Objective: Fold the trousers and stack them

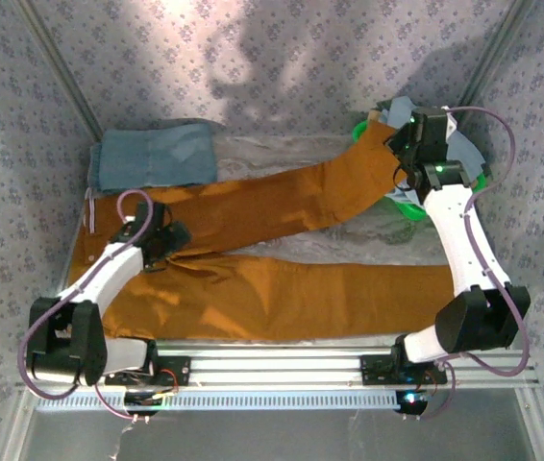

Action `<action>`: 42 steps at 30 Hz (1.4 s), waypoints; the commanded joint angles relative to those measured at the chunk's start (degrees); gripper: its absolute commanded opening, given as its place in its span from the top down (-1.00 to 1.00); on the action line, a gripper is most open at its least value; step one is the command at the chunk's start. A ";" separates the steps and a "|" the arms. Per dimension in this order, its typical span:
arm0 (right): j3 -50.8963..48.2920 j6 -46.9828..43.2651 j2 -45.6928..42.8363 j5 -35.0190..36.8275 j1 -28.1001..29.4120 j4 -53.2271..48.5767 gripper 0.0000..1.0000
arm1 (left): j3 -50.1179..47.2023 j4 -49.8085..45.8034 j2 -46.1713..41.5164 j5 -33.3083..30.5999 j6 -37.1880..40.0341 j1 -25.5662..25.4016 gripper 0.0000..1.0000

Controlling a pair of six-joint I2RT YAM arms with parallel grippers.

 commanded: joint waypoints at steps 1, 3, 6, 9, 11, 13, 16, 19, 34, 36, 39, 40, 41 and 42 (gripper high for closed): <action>-2.07 -1.55 -1.33 0.35 1.60 0.06 1.00 | -1.19 -0.50 1.81 0.13 -5.06 2.67 -0.96; -2.58 -1.78 -1.81 0.43 2.23 -0.13 1.00 | -3.43 2.58 3.58 2.43 -6.67 4.10 -0.96; -4.16 -1.54 -3.38 2.18 2.84 -0.80 1.00 | -5.43 4.63 6.92 2.80 -9.92 5.83 -0.96; -5.70 -1.55 -5.68 4.35 2.60 -2.03 1.00 | -6.69 5.88 9.08 5.93 -11.41 9.28 -0.96; -6.13 -1.66 -7.14 6.03 2.28 -4.06 1.00 | -7.17 5.98 9.48 6.98 -11.28 12.02 -0.96; -6.68 -0.92 -9.04 8.01 1.74 -7.26 1.00 | -7.49 5.40 9.87 8.06 -10.65 15.88 -0.97; -10.16 0.38 -12.89 9.30 0.66 -9.15 1.00 | -8.25 6.18 10.52 10.68 -9.58 20.80 -0.98; -15.02 1.43 -15.57 9.10 0.08 -11.49 1.00 | -7.78 6.25 11.12 11.79 -8.57 23.02 -0.97; -30.81 5.91 -6.49 3.62 -18.65 -6.89 1.00 | -6.66 6.95 7.06 15.05 -6.57 21.10 -0.95; -28.92 6.28 -3.84 2.76 -19.52 -7.75 1.00 | -5.52 6.08 6.27 14.99 -5.36 18.96 -0.95; -29.54 5.72 -2.08 -0.18 -19.57 -8.76 1.00 | -4.13 3.66 4.06 13.48 -3.63 16.87 -0.95; -30.73 5.55 -1.73 -0.27 -19.78 -9.06 0.99 | -4.30 3.18 2.88 13.18 -3.38 16.84 -0.95; -31.31 4.90 -1.34 0.07 -20.34 -9.50 0.87 | -4.50 2.91 1.74 12.81 -3.17 16.80 -0.96; -31.73 4.03 -0.88 0.01 -21.52 -9.54 0.62 | -4.72 2.86 0.55 12.71 -2.83 16.85 -0.96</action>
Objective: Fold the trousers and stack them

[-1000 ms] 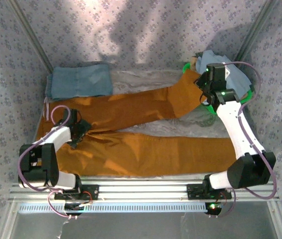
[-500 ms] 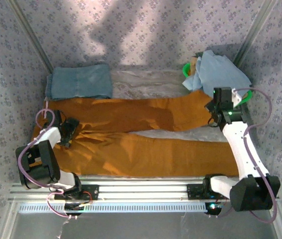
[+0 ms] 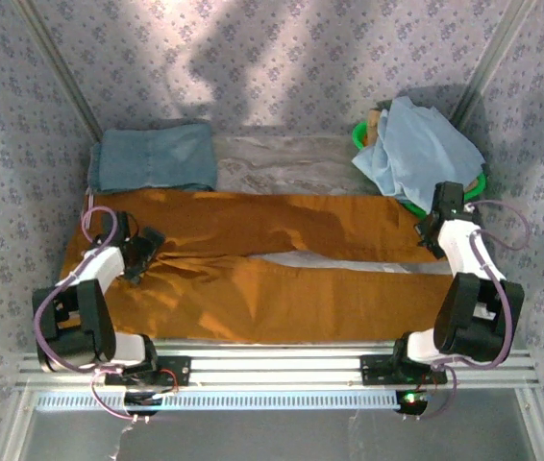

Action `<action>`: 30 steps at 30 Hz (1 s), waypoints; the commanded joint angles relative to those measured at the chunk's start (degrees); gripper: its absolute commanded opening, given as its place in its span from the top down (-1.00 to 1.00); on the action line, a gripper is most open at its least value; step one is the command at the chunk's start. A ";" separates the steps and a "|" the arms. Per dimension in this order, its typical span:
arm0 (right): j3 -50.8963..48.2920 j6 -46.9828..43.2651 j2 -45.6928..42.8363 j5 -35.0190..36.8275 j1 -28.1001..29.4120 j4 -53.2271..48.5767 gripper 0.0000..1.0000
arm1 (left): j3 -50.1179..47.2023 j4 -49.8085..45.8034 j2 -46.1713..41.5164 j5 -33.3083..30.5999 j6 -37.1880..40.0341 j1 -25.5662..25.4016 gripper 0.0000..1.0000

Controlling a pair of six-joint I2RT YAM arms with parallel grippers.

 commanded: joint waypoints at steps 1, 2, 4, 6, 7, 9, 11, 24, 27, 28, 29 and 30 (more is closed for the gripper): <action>-1.05 -1.57 1.15 -1.30 -3.13 -1.37 0.25 | 0.24 -3.28 -4.19 -0.73 2.30 -0.07 -0.96; -1.18 -2.33 0.93 -1.77 -4.26 -1.39 0.02 | 0.17 -3.31 -4.72 -0.56 2.49 -0.22 -0.96; -0.85 -2.65 -0.37 -0.98 -4.81 -1.34 -0.15 | 0.16 -3.68 -5.25 0.25 2.53 -0.64 -0.96; 0.69 -3.38 -2.03 0.48 -4.38 -1.35 -0.20 | 0.24 -3.67 -5.42 1.20 2.53 -1.29 -0.96; 1.50 -3.93 -2.76 2.19 -3.70 -2.00 -0.27 | 0.34 -3.74 -5.56 1.22 2.50 -1.85 -0.96; 2.44 -4.02 -3.27 3.65 -3.53 -1.97 -0.33 | 0.38 -3.74 -5.86 0.89 2.57 -2.70 -0.96; 2.02 -4.84 -2.96 -0.79 -4.30 3.20 -0.32 | 0.08 -3.52 -6.16 0.58 2.27 -3.50 -0.96; 10.44 -11.32 13.96 -15.72 -6.32 13.59 -0.25 | 0.77 -2.48 -4.62 0.95 1.92 -5.55 -0.95; 12.76 -13.87 17.17 -16.12 -6.48 14.98 -0.14 | 0.77 -1.85 -4.07 1.19 2.00 -5.95 -0.95; 13.43 -15.55 17.95 -17.08 -6.57 15.98 -0.14 | 0.87 -1.85 -3.90 1.29 2.02 -5.98 -0.95; 13.89 -16.17 18.91 -18.43 -6.88 16.18 -0.14 | 0.91 -1.86 -3.68 1.30 2.13 -6.08 -0.94; 15.88 -16.29 19.67 -19.69 -7.17 16.21 -0.15 | 0.91 -1.79 -3.64 1.39 2.23 -6.14 -0.94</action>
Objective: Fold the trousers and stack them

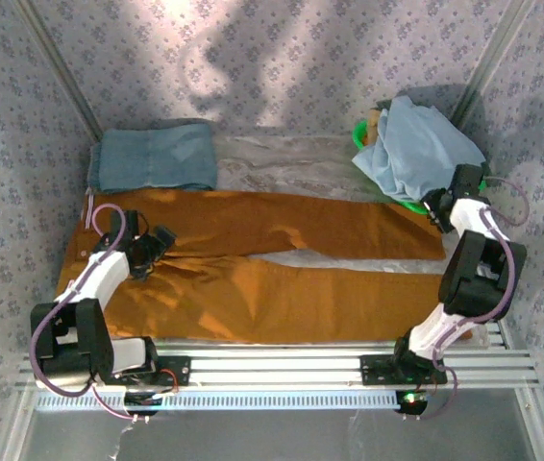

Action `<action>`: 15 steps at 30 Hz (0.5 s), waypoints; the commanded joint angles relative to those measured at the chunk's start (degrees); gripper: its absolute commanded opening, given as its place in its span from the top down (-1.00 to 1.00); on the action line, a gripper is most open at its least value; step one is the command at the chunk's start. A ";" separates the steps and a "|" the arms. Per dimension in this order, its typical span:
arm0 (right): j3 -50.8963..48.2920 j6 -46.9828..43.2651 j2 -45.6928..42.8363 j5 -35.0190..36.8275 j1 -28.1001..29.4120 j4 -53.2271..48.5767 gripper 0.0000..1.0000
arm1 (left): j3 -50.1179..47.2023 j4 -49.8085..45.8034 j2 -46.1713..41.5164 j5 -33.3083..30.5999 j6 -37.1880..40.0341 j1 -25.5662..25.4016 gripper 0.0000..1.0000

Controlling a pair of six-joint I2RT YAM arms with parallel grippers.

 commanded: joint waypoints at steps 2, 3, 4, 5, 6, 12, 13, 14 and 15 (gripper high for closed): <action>4.93 -3.12 3.81 -4.87 -1.39 2.43 -0.16 | 1.30 0.09 1.00 0.85 1.15 -0.52 -0.93; 5.00 -3.12 4.66 -5.77 -1.50 3.04 -0.05 | 1.43 -0.06 1.18 0.82 1.23 -0.52 -0.93; 5.31 -3.14 5.70 -6.63 -1.50 3.20 0.16 | 1.74 -0.23 1.26 0.74 1.31 -0.51 -0.92; 5.37 -3.57 6.43 -7.70 -1.43 3.80 0.39 | 1.78 -0.16 1.38 0.74 1.26 -0.48 -0.92; 5.52 -4.67 7.02 -8.46 -1.18 4.41 0.56 | 1.80 -0.05 1.30 0.78 1.30 -0.43 -0.92; 7.40 -16.34 7.28 -8.73 4.01 4.67 0.81 | 2.65 -0.30 1.77 1.33 1.90 -0.68 -0.90; 7.39 -18.35 6.73 -8.52 4.76 4.81 0.81 | 2.64 -0.05 1.73 1.57 1.93 -0.90 -0.90; 7.30 -19.22 6.35 -8.68 4.91 5.00 0.81 | 2.78 -0.04 1.75 1.57 1.93 -1.06 -0.89; 7.36 -20.35 6.25 -9.96 4.83 5.16 0.82 | 2.82 -0.03 1.74 1.64 2.05 -1.22 -0.89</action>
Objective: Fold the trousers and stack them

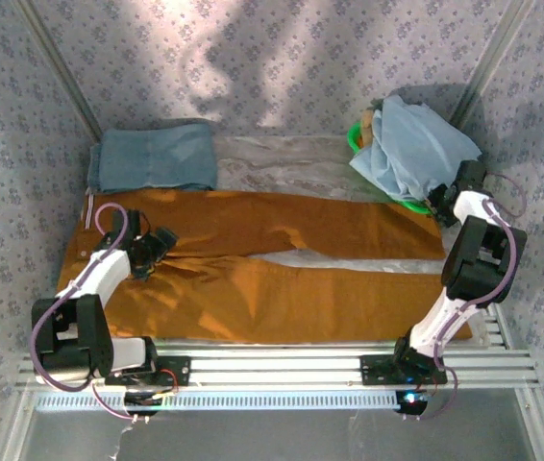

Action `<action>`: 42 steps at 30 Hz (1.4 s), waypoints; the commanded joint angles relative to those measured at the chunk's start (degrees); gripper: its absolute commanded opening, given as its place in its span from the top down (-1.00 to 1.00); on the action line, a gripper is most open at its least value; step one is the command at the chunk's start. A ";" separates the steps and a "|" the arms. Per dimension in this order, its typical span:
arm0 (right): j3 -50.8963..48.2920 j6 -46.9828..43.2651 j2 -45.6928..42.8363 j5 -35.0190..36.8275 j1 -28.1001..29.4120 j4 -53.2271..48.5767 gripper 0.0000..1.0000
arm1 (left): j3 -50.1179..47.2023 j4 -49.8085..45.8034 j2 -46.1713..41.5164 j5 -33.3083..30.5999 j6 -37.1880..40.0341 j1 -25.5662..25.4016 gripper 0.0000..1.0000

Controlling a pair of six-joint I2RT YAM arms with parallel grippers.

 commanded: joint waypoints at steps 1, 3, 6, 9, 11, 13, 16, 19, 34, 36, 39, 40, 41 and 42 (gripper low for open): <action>2.94 -17.99 0.72 -6.03 5.22 5.36 0.82 | 2.61 -0.06 0.58 1.33 1.28 -0.86 -0.89; 3.53 -20.74 0.35 -9.02 5.09 5.39 0.82 | 2.76 -0.27 0.60 1.48 1.54 -1.16 -0.89; 3.73 -22.20 -0.05 -11.60 4.95 4.95 0.81 | 3.03 -0.44 0.63 1.92 1.82 -1.48 -0.89; 6.24 -22.83 2.01 -13.28 4.87 3.46 0.76 | 3.61 -0.83 0.42 2.03 2.18 -1.59 -0.88; 10.01 -22.68 4.58 -11.45 5.01 1.40 0.57 | 3.99 -0.75 0.45 2.21 2.52 -1.79 -0.89; 14.15 -21.40 7.00 -7.25 5.26 -0.32 0.22 | 4.29 -0.67 0.60 2.23 2.84 -2.08 -0.89; 18.60 -18.48 8.63 -3.08 5.30 -2.65 -0.11 | 4.24 -0.38 0.76 2.45 2.57 -2.76 -0.89; 16.79 -15.90 4.20 0.83 5.84 -1.85 -0.29 | 4.05 -0.01 0.63 2.39 2.21 -3.79 -0.90; -13.57 0.34 -23.82 15.92 20.75 -2.95 0.74 | 2.57 -1.72 -4.88 1.72 3.10 -4.98 -0.93; -13.83 1.38 -22.09 13.00 25.20 -1.47 0.87 | 2.06 -0.90 -4.97 2.03 2.72 -4.91 -0.92; -7.70 0.46 -15.07 11.33 34.03 -0.82 0.84 | 2.09 -0.54 -4.42 2.38 2.36 -4.97 -0.92; -4.83 -0.21 -12.27 11.31 36.19 -1.18 0.84 | 2.28 -0.68 -4.34 2.54 2.27 -4.99 -0.92; 0.11 -0.71 -8.23 12.53 38.62 -2.44 0.81 | 2.42 -0.78 -4.34 2.66 2.28 -4.92 -0.92; 3.32 -0.59 -5.09 13.87 39.88 -3.11 0.79 | 2.48 -0.87 -4.49 2.67 2.36 -4.93 -0.92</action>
